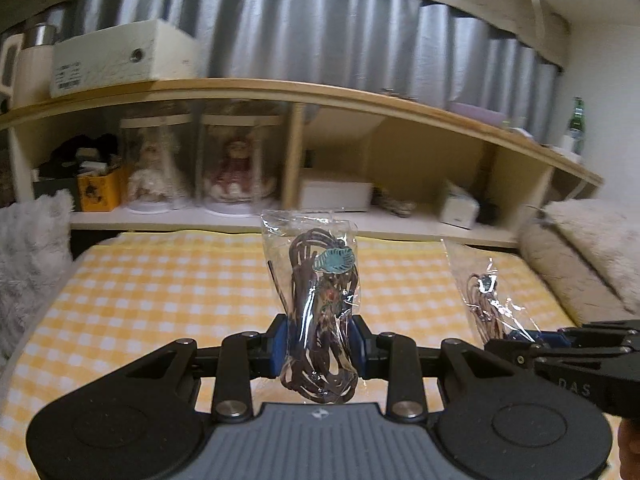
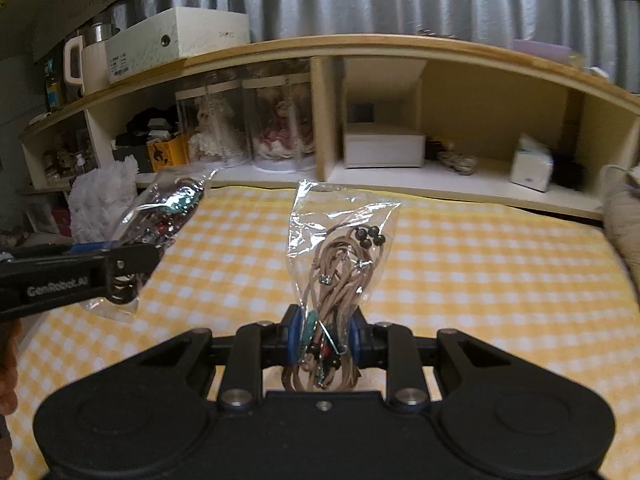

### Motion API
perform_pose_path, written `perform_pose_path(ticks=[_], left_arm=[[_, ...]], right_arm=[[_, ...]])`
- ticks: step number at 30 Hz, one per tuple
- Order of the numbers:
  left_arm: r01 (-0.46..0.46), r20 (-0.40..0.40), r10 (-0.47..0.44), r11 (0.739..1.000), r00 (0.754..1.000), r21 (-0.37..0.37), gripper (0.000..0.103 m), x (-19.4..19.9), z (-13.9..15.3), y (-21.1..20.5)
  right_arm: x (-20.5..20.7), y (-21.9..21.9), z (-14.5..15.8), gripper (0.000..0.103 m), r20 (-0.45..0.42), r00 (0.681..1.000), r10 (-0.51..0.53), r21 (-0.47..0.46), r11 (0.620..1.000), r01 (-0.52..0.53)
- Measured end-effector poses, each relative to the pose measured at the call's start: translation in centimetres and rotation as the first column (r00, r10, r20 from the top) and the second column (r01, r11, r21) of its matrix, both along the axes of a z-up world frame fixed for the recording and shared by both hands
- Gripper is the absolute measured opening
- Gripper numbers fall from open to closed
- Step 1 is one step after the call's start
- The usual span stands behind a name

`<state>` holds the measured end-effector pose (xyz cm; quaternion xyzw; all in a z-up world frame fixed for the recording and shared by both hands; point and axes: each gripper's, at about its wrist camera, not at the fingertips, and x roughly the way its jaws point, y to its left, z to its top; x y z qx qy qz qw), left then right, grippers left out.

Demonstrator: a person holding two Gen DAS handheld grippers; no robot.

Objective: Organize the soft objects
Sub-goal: 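Lift both cord bags and carry them over the black box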

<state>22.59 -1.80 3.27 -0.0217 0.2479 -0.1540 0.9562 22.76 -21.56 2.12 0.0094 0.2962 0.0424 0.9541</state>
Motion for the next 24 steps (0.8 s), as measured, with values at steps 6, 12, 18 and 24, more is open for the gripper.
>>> perform_pose_path(ticks=[6,12,18,24], left_arm=[[0.063,-0.016,-0.063,0.998,0.998,-0.015,0.034,-3.9,-0.1,-3.4],[0.108,-0.068,-0.112,0.993,0.991,-0.057,0.034,-6.1,-1.7,-6.3],[0.142,-0.132,-0.155,0.985,0.979,-0.099,0.034,-7.7,-3.9,-9.3],[0.164,-0.17,-0.185,0.977,0.968,-0.133,0.034,-8.4,-5.8,-12.4]], right_arm=[[-4.7,-3.6,0.4,0.026,-0.012,0.999,-0.043,-0.014,0.999,0.043],[-7.8,-7.0,-0.8,0.026,-0.06,0.995,-0.085,-0.013,0.996,0.085],[-9.3,-9.8,-3.5,0.026,-0.146,0.983,-0.112,-0.023,0.994,0.11],[-9.0,-11.7,-6.0,0.026,-0.24,0.96,-0.143,-0.045,0.99,0.136]])
